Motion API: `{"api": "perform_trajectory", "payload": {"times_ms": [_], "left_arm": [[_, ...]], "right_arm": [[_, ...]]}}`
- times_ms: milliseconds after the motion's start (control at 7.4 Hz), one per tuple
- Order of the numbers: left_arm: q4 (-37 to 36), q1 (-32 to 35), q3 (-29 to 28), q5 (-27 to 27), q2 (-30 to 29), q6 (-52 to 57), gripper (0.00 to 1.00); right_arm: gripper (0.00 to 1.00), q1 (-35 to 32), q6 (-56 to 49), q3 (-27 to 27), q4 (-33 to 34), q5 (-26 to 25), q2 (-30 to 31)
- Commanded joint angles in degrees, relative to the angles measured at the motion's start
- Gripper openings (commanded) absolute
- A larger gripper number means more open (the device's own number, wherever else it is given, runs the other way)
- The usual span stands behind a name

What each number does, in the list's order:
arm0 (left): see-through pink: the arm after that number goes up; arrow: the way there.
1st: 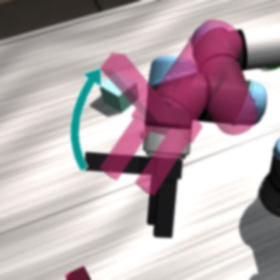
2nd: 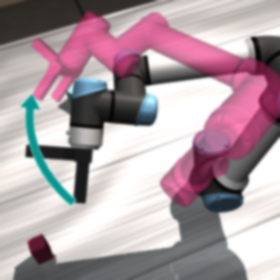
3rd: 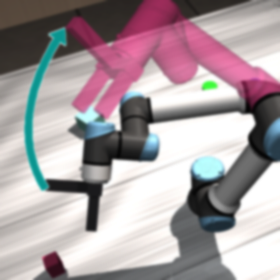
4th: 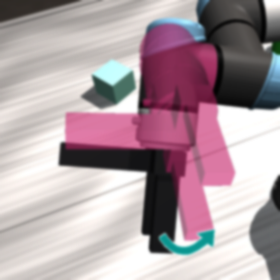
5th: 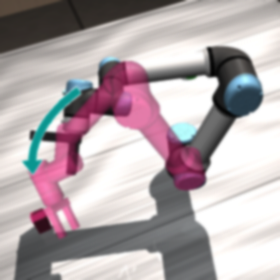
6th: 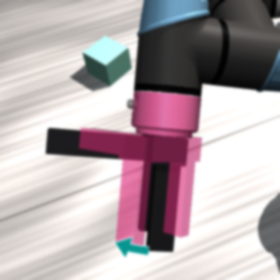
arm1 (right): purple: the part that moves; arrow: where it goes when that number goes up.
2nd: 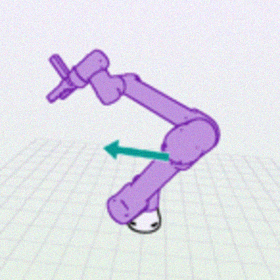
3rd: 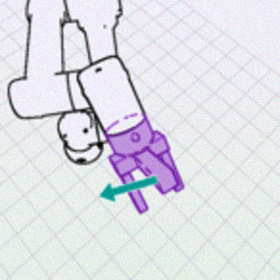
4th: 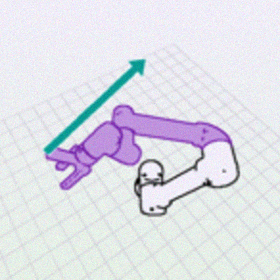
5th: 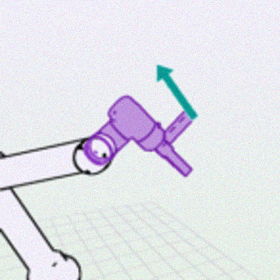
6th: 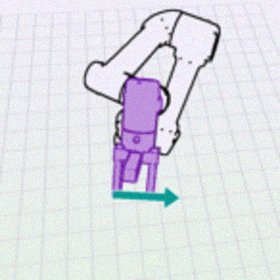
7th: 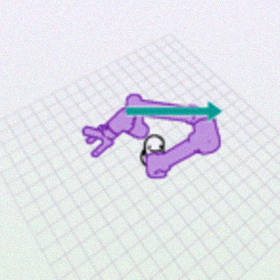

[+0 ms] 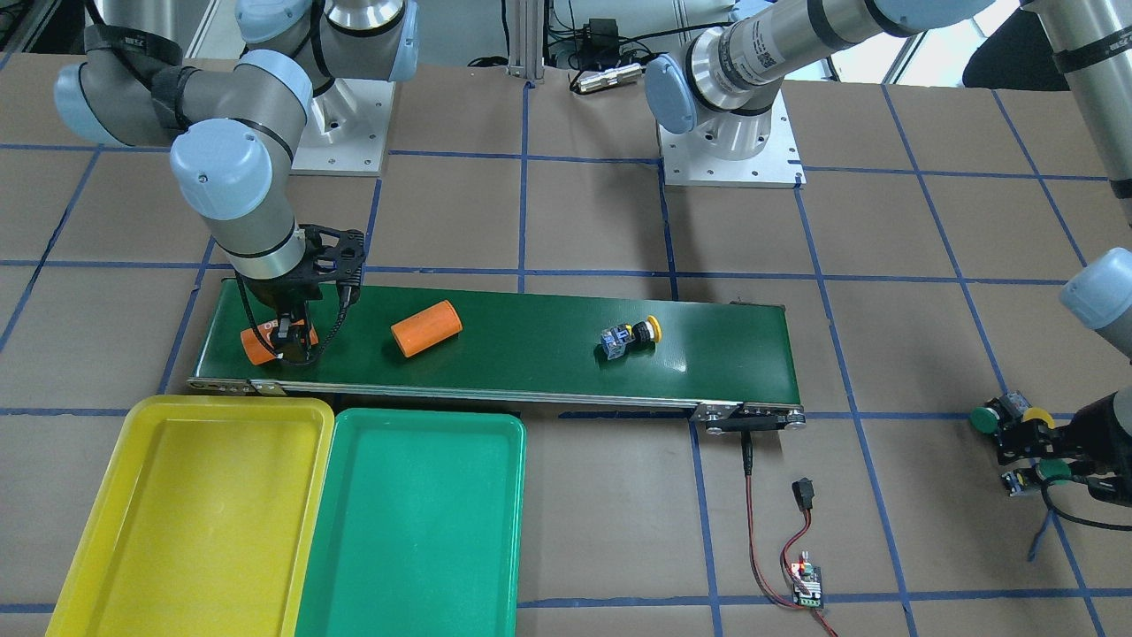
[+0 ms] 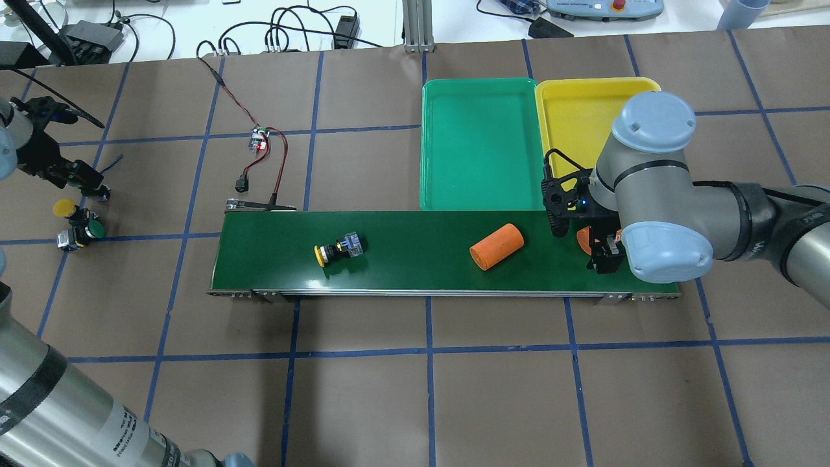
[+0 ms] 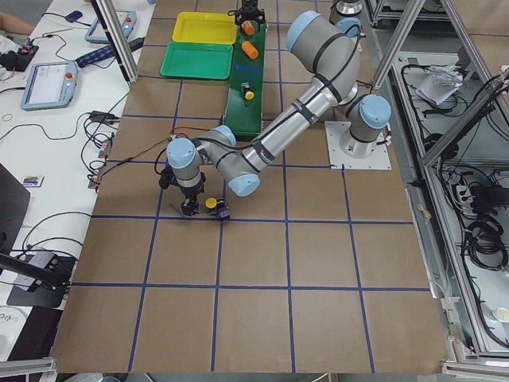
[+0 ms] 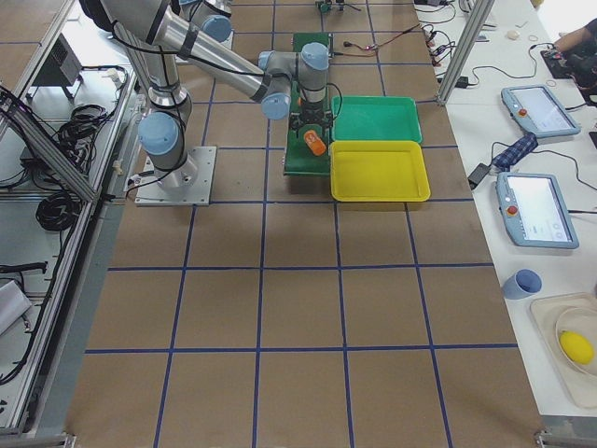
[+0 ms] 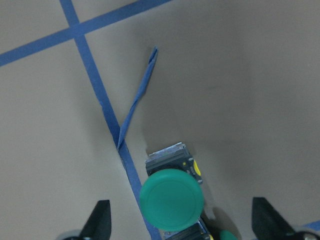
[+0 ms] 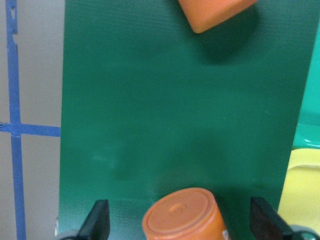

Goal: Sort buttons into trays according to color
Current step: 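Lower the left gripper onto another push button and grasp it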

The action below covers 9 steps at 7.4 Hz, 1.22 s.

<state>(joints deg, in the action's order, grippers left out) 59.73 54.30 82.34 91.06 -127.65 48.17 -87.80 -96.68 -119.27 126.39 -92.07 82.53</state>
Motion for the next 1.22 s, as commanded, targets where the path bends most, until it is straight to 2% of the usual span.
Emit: {"api": "perform_trajectory", "payload": {"times_ms": [0,135,270,541,811,1081], "left_arm": [[0.0,0.2,-0.2,-0.1,-0.8,-3.1,0.97],[0.0,0.2,-0.9,-0.4,-0.8,-2.9,0.53],[0.3,0.4,-2.9,-0.5,-1.4,-2.9,0.32],[1.1,0.2,-4.3,-1.9,-2.3,-2.9,0.01],[5.0,0.7,-5.0,-5.1,-0.5,-3.1,0.00],[8.8,4.8,-2.5,-5.2,5.0,-3.2,0.00]], "right_arm": [[1.00,0.0,0.0,-0.1,0.0,0.0,0.0],[1.00,0.0,0.0,0.0,0.0,0.1,0.0],[1.00,0.0,0.0,-0.1,0.0,0.1,0.0],[1.00,0.0,0.0,0.0,0.0,0.1,0.0],[1.00,0.0,0.0,-0.1,0.0,0.1,0.0],[1.00,0.0,0.0,-0.1,0.0,0.1,0.0]]}}
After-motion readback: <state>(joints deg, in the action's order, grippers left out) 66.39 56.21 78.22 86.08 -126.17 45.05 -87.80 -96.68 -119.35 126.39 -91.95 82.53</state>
